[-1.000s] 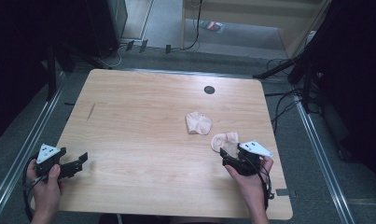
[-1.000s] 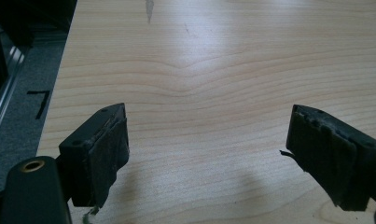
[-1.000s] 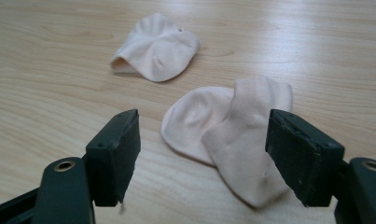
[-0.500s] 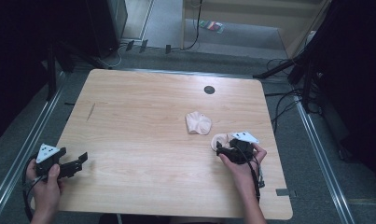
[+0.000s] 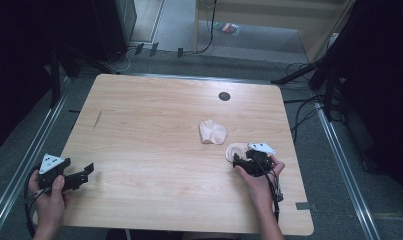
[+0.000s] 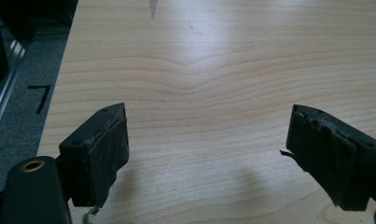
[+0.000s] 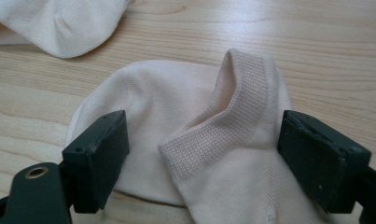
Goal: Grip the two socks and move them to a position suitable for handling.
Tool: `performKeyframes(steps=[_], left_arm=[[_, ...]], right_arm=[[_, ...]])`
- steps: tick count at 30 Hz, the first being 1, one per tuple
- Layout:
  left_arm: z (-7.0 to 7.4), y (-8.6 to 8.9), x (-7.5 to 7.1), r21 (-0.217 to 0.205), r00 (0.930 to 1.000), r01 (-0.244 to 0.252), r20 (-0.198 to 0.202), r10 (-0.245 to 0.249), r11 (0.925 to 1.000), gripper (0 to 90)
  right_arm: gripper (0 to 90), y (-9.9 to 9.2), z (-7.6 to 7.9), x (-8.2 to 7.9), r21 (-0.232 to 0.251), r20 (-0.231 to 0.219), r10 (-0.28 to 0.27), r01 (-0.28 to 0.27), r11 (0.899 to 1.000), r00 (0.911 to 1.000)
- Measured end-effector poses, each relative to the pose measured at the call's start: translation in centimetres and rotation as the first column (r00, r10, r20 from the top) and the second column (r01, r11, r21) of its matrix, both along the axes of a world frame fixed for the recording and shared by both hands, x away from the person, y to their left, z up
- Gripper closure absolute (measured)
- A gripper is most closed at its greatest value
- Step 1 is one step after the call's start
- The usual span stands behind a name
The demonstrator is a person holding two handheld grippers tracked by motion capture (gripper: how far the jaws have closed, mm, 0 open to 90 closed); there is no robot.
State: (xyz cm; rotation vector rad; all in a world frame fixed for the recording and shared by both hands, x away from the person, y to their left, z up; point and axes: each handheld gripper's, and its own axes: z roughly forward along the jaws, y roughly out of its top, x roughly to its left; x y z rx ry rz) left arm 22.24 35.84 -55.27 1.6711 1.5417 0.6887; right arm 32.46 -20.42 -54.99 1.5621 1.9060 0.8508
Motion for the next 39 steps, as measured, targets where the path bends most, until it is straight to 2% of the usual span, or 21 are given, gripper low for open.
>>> performKeyframes(steps=[3, 5, 6, 7, 8, 9, 10, 15, 16, 17, 18, 19, 20, 21, 22, 23, 25, 27, 28, 34, 39], left_arm=[[0.0, 0.0, 0.0, -0.001, 1.0, -0.003, -0.002, 0.003, 1.0, 13.4], [0.0, 0.0, 0.0, -0.002, 1.0, -0.005, -0.003, 0.005, 1.0, 13.4], [0.0, 0.0, 0.0, -0.002, 1.0, -0.005, -0.003, 0.005, 1.0, 13.4], [0.0, 0.0, 0.0, -0.002, 1.0, -0.002, -0.005, 0.002, 1.0, 13.4], [0.0, 0.0, 0.0, 0.0, 1.0, -0.001, -0.003, 0.001, 1.0, 13.4], [0.0, 0.0, 0.0, 0.0, 1.0, -0.001, -0.003, 0.001, 1.0, 13.4], [0.0, 0.0, 0.0, 0.0, 1.0, -0.001, -0.003, 0.001, 1.0, 13.4], [0.0, 0.0, 0.1, 0.0, 1.0, -0.002, -0.005, 0.002, 1.0, 13.4], [0.0, 0.0, 0.1, 0.001, 1.0, 0.0, -0.004, 0.0, 1.0, 13.4], [0.0, 0.0, 0.1, 0.001, 1.0, 0.0, -0.004, 0.0, 1.0, 13.4], [0.0, 0.0, 0.1, 0.003, 1.0, 0.001, -0.006, -0.001, 1.0, 13.4], [0.0, 0.0, 0.1, 0.003, 1.0, 0.001, -0.006, -0.001, 1.0, 13.4], [0.0, -0.1, 0.1, 0.006, 1.0, 0.001, -0.006, -0.001, 1.0, 13.4], [0.0, -0.1, 0.1, 0.007, 1.0, 0.0, -0.005, 0.0, 1.0, 13.4], [0.0, -0.1, 0.1, 0.008, 1.0, 0.001, -0.005, -0.001, 1.0, 13.4], [0.0, -0.1, 0.1, 0.009, 1.0, 0.002, -0.006, -0.002, 1.0, 13.4], [0.0, -0.1, 0.1, 0.01, 1.0, 0.002, -0.006, -0.002, 1.0, 13.4], [0.0, -0.1, 0.1, 0.009, 1.0, 0.002, -0.006, -0.002, 1.0, 13.5], [0.0, -0.1, 0.1, 0.009, 1.0, 0.003, -0.004, -0.003, 1.0, 13.4], [0.0, -0.1, 0.1, 0.015, 1.0, 0.005, -0.005, -0.004, 0.9999, 13.5], [0.0, -0.3, 0.0, 0.021, 1.0, 0.004, 0.004, -0.004, 0.9998, 13.4]], right_arm=[[20.1, 0.0, -0.1, -0.2, 0.002, 0.008, 0.0, 0.0, 1.0, 1.0], [34.7, 0.1, 0.0, -0.4, 0.008, 0.024, 0.019, -0.019, 1.0, 0.9995], [34.7, 0.1, 0.0, -0.4, 0.008, 0.024, 0.019, -0.019, 1.0, 0.9995], [41.1, 0.1, 0.0, -0.6, 0.004, 0.033, 0.023, -0.023, 1.0, 0.9992], [53.9, 0.2, 0.0, -0.7, 0.001, 0.046, 0.033, -0.033, 0.999, 0.9984], [58.7, 0.3, 0.0, -0.8, 0.001, 0.049, 0.032, -0.032, 0.999, 0.9983], [58.7, 0.3, 0.0, -0.8, 0.001, 0.049, 0.032, -0.032, 0.999, 0.9983], [79.0, 0.5, 0.0, -0.9, -0.015, 0.059, 0.037, -0.036, 0.999, 0.9976], [81.4, 0.3, 0.1, -0.9, 0.015, 0.054, 0.027, -0.028, 0.999, 0.9982], [81.4, 0.3, 0.1, -0.9, 0.015, 0.054, 0.027, -0.028, 0.999, 0.9982], [82.7, -0.1, 0.1, -0.8, 0.054, 0.051, 0.023, -0.026, 0.998, 0.9984], [82.7, -0.1, 0.1, -0.8, 0.054, 0.051, 0.023, -0.026, 0.998, 0.9984], [83.2, -0.5, 0.1, -0.7, 0.097, 0.05, 0.016, -0.021, 0.995, 0.9986], [83.2, -0.5, 0.1, -0.7, 0.097, 0.05, 0.016, -0.021, 0.995, 0.9986], [83.4, -0.7, 0.3, -0.7, 0.124, 0.058, 0.016, -0.023, 0.992, 0.9982], [83.4, -0.7, 0.3, -0.7, 0.124, 0.058, 0.016, -0.023, 0.992, 0.9982], [83.5, -0.7, 1.0, -0.9, 0.16, 0.086, 0.023, -0.037, 0.986, 0.996], [83.6, -0.6, 1.3, -1.0, 0.165, 0.089, 0.022, -0.037, 0.986, 0.9957], [83.6, -0.3, 2.1, -1.3, 0.169, 0.101, 0.045, -0.062, 0.984, 0.9939], [83.8, 0.6, 3.8, -2.3, 0.178, 0.13, 0.071, -0.093, 0.98, 0.989], [83.8, 2.4, 5.7, -4.1, 0.189, 0.151, 0.118, -0.146, 0.971, 0.9814]])
